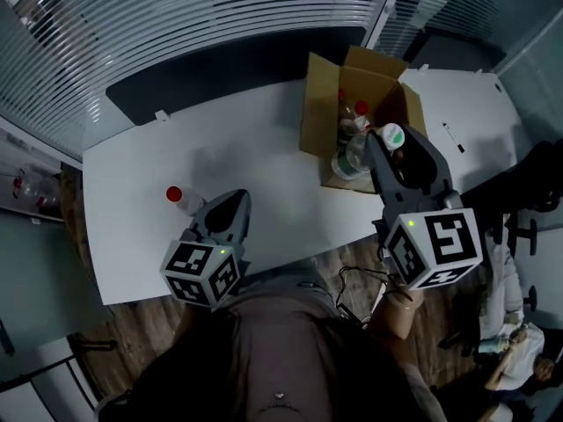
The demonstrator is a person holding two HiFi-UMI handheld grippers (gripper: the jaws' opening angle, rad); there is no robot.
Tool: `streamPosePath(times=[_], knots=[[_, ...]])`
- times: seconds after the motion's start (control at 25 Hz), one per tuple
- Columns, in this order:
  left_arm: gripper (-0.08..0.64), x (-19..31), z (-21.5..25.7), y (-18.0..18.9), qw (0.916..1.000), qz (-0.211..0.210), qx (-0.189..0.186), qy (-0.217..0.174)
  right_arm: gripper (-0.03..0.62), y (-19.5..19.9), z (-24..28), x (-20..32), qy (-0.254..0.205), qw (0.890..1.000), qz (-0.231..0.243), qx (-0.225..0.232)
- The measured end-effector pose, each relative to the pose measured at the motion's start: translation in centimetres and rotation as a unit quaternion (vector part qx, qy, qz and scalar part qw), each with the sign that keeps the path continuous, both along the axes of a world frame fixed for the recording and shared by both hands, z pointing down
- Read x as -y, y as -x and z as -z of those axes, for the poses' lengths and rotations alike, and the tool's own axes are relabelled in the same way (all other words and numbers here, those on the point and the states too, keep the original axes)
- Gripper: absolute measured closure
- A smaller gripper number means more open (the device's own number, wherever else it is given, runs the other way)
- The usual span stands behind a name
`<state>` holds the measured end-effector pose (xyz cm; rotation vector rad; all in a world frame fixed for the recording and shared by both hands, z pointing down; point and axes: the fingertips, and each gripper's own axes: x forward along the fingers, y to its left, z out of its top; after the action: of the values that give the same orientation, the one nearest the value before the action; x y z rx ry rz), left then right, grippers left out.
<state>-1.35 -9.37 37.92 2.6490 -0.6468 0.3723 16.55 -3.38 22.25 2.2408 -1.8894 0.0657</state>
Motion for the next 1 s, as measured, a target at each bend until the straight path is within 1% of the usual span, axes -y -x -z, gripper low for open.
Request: streamPosePath(times=[0.2, 0.52, 0.76, 1.0], knots=[[0.551, 0.4, -0.2, 2.1, 0.9998, 0.021, 0.001, 0.003, 0.417, 2.7, -0.1, 1.5, 0.001, 0.999, 0.035, 0.002], [0.551, 1.1, -0.5, 5.5, 0.9974, 0.072, 0.001, 0.005, 0.417, 6.5, -0.7, 4.1, 0.003, 0.995, 0.096, 0.008], [0.551, 1.8, -0.5, 8.2, 0.9934, 0.115, 0.001, 0.005, 0.417, 9.3, -1.4, 6.2, 0.01, 0.99, 0.141, 0.012], [0.551, 1.9, -0.6, 10.9, 0.9867, 0.163, 0.001, 0.006, 0.417, 11.6, -2.9, 8.3, 0.02, 0.982, 0.185, 0.018]])
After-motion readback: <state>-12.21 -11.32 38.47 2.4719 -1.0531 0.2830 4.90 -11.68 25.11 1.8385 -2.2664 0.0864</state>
